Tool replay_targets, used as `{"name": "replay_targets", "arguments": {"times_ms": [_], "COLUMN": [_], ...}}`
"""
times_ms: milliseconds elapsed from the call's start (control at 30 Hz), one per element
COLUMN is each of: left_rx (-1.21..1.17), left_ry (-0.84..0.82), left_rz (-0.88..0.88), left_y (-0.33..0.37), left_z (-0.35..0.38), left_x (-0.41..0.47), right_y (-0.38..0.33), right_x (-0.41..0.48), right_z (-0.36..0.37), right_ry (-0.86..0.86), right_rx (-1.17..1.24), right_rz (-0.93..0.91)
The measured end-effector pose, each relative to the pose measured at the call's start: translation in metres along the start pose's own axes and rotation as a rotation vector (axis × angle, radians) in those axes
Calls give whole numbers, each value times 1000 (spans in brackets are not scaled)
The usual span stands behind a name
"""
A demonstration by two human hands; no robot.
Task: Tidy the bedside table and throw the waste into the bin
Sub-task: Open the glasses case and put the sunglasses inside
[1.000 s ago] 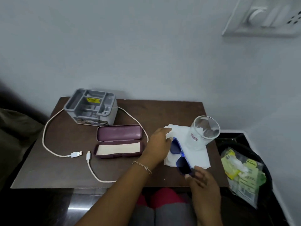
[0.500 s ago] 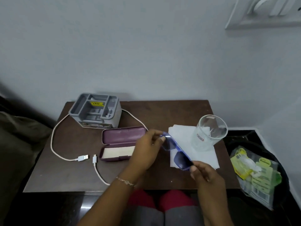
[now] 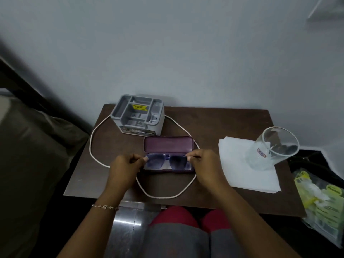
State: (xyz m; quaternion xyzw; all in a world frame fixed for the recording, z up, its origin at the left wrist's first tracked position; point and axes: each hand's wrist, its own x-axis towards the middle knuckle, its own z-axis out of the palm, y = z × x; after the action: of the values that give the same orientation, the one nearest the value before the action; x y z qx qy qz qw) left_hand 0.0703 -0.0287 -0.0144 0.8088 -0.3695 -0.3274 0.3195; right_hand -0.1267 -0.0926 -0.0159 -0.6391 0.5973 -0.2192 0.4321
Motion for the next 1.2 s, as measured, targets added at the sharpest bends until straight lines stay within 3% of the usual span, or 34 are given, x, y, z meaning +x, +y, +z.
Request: {"name": "replay_targets", "arguments": {"times_ms": [200, 367, 500, 600, 733, 967, 1100, 1200], "left_rx": [102, 105, -6, -66, -131, -193, 6, -18], "left_ry": [16, 49, -71, -201, -184, -158, -94, -105], "left_rz": [29, 41, 140, 180, 199, 205, 255, 194], "left_y": [-1, 2, 2, -1, -12, -26, -25, -25], "left_z": [5, 3, 2, -3, -10, -18, -30, -30], "left_x": [0, -1, 4, 7, 12, 13, 15, 13], "right_y": [6, 9, 11, 13, 15, 18, 22, 27], "right_x": [5, 6, 9, 14, 17, 6, -2, -6], "right_z": [9, 10, -2, -5, -7, -4, -3, 3], "right_ry": [30, 68, -27, -161, -234, -184, -72, -15], "right_rx": [-161, -71, -85, 48, 166, 295, 148, 49], "right_rz": [-78, -56, -17, 18, -32, -68, -179, -199]}}
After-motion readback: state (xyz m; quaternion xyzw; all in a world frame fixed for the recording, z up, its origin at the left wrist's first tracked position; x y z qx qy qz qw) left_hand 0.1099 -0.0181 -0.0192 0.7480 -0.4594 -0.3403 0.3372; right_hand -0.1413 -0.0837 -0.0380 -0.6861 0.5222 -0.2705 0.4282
